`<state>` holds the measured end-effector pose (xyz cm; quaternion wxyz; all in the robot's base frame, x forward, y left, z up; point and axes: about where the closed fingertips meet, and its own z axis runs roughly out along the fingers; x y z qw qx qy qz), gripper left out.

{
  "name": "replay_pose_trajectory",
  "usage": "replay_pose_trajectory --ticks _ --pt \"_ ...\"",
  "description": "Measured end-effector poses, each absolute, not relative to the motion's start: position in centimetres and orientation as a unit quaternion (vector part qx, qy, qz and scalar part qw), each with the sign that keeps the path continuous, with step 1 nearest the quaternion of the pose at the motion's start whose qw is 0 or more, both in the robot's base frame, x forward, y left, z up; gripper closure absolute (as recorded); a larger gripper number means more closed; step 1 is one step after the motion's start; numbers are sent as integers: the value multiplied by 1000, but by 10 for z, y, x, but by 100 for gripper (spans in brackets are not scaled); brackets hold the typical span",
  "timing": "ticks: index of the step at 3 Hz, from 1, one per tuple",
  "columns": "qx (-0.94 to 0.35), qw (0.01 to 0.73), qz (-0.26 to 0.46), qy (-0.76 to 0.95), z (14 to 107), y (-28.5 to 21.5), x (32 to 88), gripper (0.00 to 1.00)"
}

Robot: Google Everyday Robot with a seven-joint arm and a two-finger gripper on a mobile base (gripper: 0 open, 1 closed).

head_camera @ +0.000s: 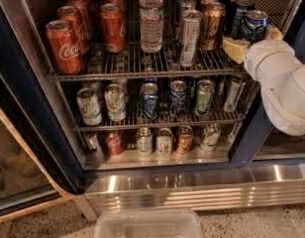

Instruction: Pick pepsi can from top shelf of fridge

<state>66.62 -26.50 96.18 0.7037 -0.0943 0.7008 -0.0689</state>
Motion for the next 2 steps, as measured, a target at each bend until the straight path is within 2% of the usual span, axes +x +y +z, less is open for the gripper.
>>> replay_pose_trajectory --ticks 1,2 --pt "-84 701 -77 704 959 -270 670 31" --pt "-84 701 -77 704 959 -266 670 19"
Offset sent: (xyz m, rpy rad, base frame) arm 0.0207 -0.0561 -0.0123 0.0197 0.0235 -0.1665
